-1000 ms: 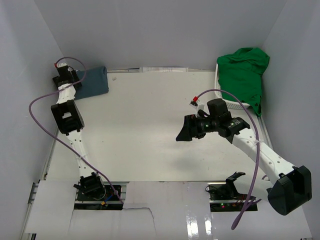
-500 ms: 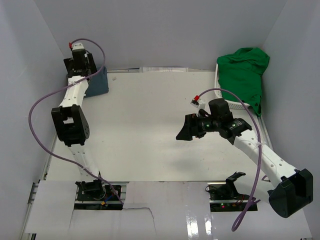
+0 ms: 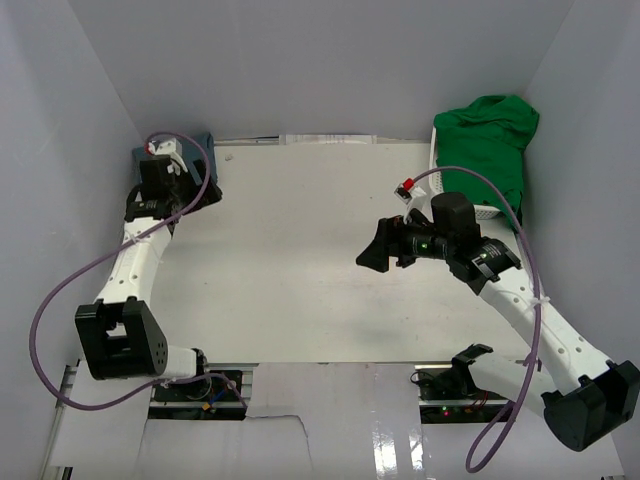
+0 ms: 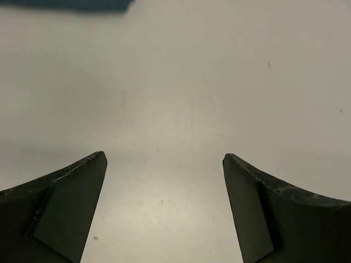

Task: Fold and stack the t-shirts
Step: Put the neatly folded tshirt into the corner of the board with the left arm

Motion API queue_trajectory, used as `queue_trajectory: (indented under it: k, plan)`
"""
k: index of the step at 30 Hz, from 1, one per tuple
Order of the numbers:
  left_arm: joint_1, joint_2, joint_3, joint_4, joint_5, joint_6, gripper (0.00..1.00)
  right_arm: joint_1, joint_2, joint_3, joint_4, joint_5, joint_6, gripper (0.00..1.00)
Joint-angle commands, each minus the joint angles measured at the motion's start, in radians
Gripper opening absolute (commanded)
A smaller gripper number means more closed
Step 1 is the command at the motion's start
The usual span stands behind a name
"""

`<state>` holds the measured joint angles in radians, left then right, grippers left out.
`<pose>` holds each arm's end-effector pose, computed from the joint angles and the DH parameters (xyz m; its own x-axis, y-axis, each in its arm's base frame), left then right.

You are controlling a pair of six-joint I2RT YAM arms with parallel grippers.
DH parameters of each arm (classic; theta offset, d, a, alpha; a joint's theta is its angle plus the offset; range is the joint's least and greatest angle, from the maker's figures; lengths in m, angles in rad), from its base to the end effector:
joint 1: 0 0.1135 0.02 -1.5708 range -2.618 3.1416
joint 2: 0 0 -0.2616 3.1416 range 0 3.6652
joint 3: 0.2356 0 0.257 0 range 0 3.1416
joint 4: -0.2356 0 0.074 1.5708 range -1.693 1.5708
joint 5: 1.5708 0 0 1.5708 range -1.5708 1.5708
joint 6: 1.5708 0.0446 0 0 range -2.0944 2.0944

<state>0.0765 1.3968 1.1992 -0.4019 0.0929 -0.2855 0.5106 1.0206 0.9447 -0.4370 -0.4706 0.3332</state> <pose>0.3286 0.0210 0.3141 -0.5399 -0.3226 -0.7775 -0.1582 0.9461 -0.2827 0.1961 0.1330 0.3215 -0.6598 -0.0354 -0.7506 -0.5973 0.6308 0.4952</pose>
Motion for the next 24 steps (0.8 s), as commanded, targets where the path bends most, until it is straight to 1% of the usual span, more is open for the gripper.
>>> queue_trajectory:
  k: [1, 5, 11, 18, 21, 24]
  plan:
    - [-0.027, -0.152, -0.096, -0.058, 0.14, -0.034, 0.98, -0.003, -0.046, 0.043, 0.046, 0.035, 0.018, 0.91]
    - [-0.035, -0.263, -0.144, -0.084, 0.188, -0.029, 0.98, -0.004, -0.073, 0.028, 0.047, 0.055, 0.043, 0.9]
    - [-0.046, -0.393, -0.193, -0.107, 0.333, -0.018, 0.98, -0.004, -0.099, 0.0, 0.05, 0.102, 0.055, 0.9]
    - [-0.058, -0.479, -0.245, -0.169, 0.421, 0.035, 0.98, -0.003, -0.131, -0.026, 0.035, 0.159, 0.024, 0.9]
    - [-0.06, -0.505, -0.268, -0.175, 0.419, 0.029, 0.98, -0.003, -0.143, -0.052, 0.056, 0.15, 0.036, 0.9]
    - [-0.06, -0.492, -0.279, -0.166, 0.419, 0.023, 0.98, -0.003, -0.139, -0.064, 0.06, 0.151, 0.049, 0.9]
